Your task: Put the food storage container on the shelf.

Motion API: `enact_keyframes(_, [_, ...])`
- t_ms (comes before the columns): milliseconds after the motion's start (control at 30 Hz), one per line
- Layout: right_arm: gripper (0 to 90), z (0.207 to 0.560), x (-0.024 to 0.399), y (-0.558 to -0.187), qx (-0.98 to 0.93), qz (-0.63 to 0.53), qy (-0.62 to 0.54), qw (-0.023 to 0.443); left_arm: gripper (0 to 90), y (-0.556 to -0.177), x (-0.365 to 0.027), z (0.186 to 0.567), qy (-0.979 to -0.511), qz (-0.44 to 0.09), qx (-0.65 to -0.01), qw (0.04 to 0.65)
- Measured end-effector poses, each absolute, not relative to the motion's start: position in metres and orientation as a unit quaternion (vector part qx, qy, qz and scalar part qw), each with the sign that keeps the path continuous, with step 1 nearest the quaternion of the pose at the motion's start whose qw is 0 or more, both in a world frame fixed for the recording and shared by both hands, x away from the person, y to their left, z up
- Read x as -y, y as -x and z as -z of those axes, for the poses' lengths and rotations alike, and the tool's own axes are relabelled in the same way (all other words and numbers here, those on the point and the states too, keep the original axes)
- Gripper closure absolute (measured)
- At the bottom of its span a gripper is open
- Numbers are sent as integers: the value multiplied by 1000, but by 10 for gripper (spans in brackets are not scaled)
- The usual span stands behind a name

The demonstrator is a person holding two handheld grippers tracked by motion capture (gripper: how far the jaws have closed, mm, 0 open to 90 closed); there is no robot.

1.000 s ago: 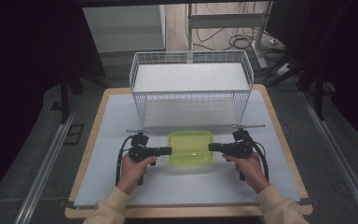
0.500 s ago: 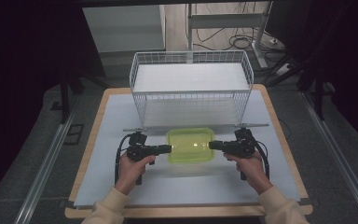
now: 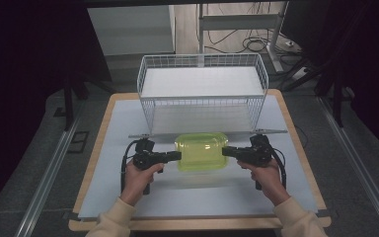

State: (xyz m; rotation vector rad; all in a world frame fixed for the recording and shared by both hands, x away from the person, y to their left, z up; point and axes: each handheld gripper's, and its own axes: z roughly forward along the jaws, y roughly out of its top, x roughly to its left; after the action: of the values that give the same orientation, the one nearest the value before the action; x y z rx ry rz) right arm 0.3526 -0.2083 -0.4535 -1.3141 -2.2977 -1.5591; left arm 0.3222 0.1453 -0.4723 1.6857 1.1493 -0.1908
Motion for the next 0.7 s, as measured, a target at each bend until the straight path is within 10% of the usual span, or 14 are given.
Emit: enact_keyframes(700, [802, 444, 209, -351, 745, 515, 423, 31, 815, -324, -146, 462, -702, 80, -472, 528])
